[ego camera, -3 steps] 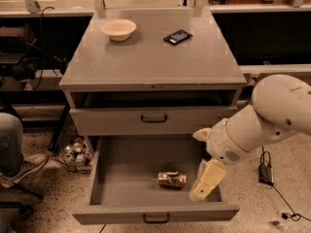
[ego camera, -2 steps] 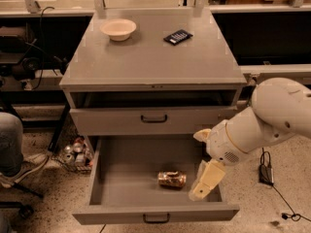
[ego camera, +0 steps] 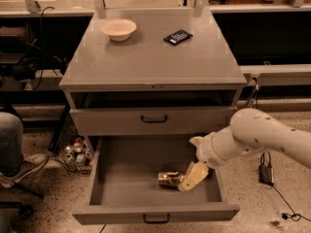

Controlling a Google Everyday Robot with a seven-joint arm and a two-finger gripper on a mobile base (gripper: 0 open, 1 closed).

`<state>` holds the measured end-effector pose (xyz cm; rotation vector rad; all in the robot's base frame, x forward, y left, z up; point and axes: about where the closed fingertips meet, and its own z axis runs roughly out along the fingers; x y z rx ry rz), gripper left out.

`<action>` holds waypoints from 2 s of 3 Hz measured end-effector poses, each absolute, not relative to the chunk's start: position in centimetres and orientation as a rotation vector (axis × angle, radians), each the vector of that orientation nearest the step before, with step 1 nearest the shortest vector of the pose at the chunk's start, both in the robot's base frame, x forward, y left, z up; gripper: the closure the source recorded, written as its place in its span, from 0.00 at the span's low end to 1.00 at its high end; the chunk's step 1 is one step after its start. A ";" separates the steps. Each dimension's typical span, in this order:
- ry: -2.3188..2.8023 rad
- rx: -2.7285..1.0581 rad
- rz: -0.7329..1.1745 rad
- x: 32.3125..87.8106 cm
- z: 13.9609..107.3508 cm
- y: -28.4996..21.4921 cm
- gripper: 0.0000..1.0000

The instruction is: Pick orange can from middle drawer and place on counter

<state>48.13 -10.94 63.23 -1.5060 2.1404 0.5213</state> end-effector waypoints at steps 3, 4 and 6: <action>2.199 -1.376 0.493 56.0 46.3 -7.3 0.00; 2.206 -1.375 0.464 57.0 43.2 -7.4 0.00; 2.192 -1.397 0.478 57.5 38.4 -8.0 0.21</action>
Offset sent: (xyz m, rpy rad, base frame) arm 0.0941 0.0460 -0.1833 0.0251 -0.0044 -0.1275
